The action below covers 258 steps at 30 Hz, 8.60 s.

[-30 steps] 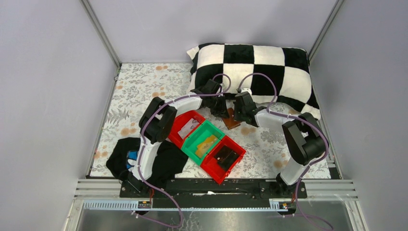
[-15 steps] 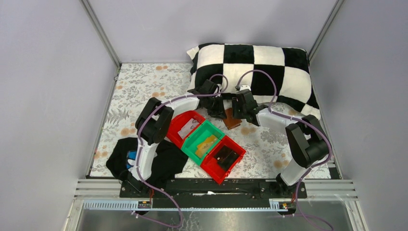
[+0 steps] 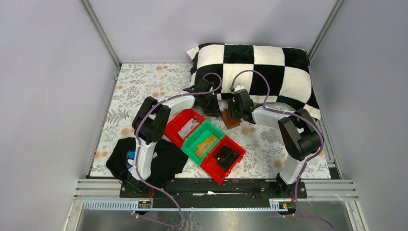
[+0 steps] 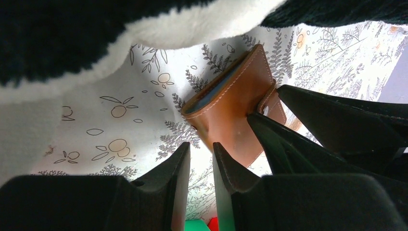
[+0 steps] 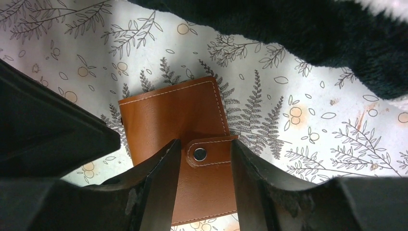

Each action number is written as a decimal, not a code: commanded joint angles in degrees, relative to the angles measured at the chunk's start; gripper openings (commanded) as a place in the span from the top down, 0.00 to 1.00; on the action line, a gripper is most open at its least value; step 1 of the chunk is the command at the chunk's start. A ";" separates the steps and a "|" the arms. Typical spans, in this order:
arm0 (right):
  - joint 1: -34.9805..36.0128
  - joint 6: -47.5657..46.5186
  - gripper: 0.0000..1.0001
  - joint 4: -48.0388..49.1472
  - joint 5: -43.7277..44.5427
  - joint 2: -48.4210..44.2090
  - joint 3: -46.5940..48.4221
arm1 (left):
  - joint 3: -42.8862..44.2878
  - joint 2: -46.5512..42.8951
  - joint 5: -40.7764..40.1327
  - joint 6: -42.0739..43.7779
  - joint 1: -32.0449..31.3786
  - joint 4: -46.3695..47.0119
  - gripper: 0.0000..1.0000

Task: Take the credit cards out of the card holder
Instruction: Open the card holder at the center of the board.

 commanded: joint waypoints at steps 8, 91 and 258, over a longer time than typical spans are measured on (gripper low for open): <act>3.86 -1.91 0.79 0.71 6.83 3.58 0.80 | -0.57 0.55 0.25 -0.58 0.25 0.94 0.72; -21.73 36.47 1.00 5.79 -25.71 -25.85 -17.35 | 7.16 -6.00 3.70 8.01 -1.73 -5.01 0.64; -23.70 33.96 0.71 5.42 -23.95 -40.68 -27.68 | 20.47 15.62 22.76 -13.96 -11.61 20.17 0.45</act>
